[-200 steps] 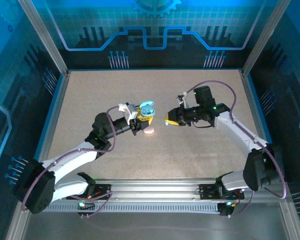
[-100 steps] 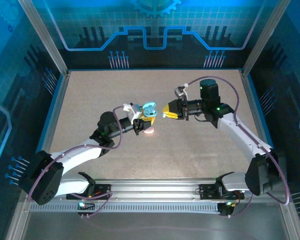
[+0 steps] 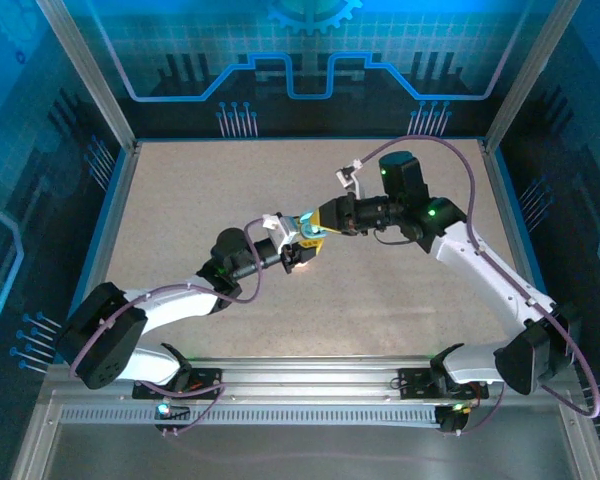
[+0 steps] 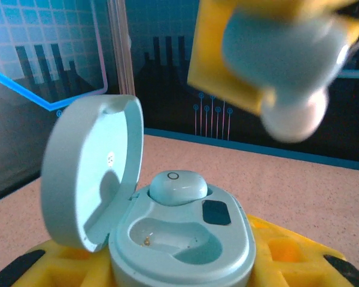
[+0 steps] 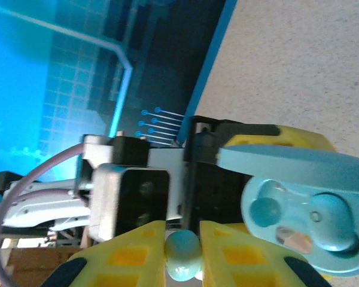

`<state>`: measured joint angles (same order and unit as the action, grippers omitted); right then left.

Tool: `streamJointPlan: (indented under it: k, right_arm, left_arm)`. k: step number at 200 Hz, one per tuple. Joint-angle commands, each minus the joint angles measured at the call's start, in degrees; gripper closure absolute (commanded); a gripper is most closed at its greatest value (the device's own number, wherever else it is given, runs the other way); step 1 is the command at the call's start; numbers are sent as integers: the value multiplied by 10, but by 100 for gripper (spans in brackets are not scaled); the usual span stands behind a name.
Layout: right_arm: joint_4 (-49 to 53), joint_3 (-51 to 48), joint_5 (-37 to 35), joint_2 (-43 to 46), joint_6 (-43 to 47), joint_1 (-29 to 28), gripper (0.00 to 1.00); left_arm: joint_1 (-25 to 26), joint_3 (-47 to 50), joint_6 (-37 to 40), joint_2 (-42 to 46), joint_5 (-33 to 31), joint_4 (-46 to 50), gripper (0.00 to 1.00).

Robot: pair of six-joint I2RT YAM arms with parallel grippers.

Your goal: Insert the wireless bluetooth earbuds into the charging case

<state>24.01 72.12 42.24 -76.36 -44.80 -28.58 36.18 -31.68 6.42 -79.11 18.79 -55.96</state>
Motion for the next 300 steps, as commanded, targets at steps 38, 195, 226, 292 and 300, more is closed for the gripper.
streamJointPlan:
  k: [38, 195, 226, 292, 300]
  right_arm:
    - [36, 31, -93, -9, 43, -34, 81]
    - [64, 41, -175, -29, 71, -62, 79]
    - [89, 49, -202, -30, 80, -65, 78]
    - [128, 81, -236, -31, 96, -76, 68]
    - [131, 84, -238, -32, 96, -77, 68]
  left_arm:
    - [11, -25, 5, -11, -8, -56, 71]
    - [20, -26, -2, -14, -5, -70, 71]
    - [20, -25, -3, -11, -8, -73, 71]
    - [20, -24, -6, -10, -11, -78, 71]
    - [20, -24, -7, -10, -11, -77, 71]
